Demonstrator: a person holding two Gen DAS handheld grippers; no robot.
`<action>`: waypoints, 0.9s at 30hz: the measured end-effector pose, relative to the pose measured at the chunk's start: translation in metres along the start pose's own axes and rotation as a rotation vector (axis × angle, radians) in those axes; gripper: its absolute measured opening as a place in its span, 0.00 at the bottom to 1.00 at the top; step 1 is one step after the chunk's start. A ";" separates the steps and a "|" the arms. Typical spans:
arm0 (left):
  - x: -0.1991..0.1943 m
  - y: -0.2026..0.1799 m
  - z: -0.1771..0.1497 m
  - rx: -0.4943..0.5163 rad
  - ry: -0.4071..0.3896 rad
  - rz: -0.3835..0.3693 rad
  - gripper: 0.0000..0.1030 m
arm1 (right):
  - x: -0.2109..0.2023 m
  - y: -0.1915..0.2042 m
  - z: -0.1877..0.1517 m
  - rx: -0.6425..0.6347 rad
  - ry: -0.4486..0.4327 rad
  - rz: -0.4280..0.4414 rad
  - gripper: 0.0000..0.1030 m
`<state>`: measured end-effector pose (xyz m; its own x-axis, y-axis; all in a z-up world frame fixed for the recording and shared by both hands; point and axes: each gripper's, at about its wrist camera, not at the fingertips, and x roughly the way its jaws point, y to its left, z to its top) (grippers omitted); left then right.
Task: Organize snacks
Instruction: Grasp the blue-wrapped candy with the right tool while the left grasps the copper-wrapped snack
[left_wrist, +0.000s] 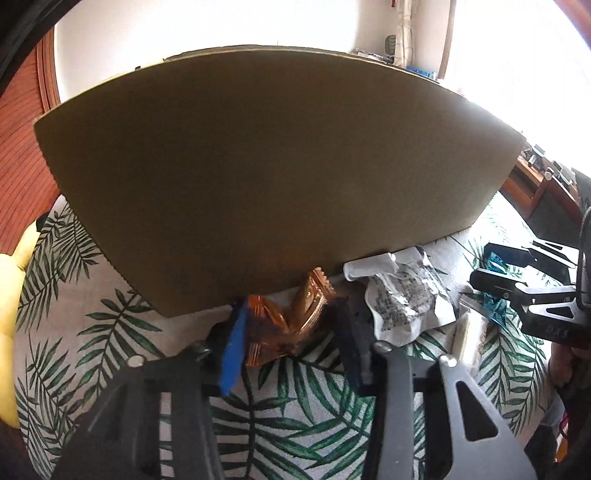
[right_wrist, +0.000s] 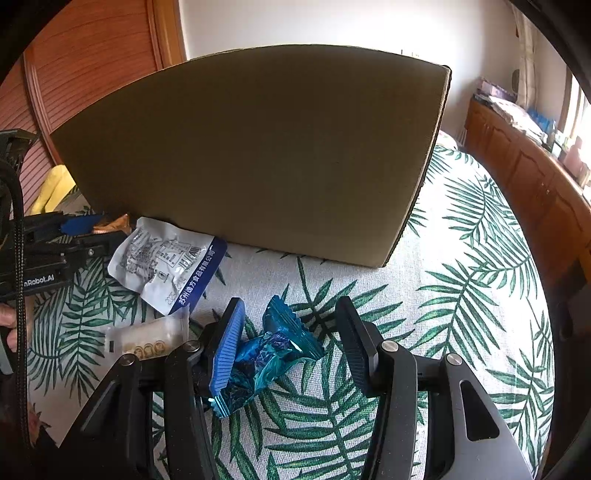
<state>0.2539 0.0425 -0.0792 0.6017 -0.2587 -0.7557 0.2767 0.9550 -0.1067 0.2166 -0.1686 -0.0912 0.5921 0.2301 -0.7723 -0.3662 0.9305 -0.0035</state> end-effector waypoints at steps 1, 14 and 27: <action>0.000 -0.003 -0.001 0.004 -0.001 -0.006 0.33 | 0.000 0.000 0.000 -0.001 0.000 -0.001 0.50; -0.032 -0.008 -0.019 -0.026 -0.060 -0.042 0.27 | -0.017 -0.013 -0.006 0.054 -0.048 0.003 0.51; -0.055 -0.016 -0.024 -0.026 -0.116 -0.075 0.27 | -0.034 -0.015 -0.024 0.135 -0.024 0.075 0.51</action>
<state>0.1985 0.0449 -0.0517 0.6634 -0.3428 -0.6652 0.3050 0.9356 -0.1779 0.1846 -0.1971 -0.0805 0.5844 0.3053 -0.7519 -0.3111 0.9400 0.1398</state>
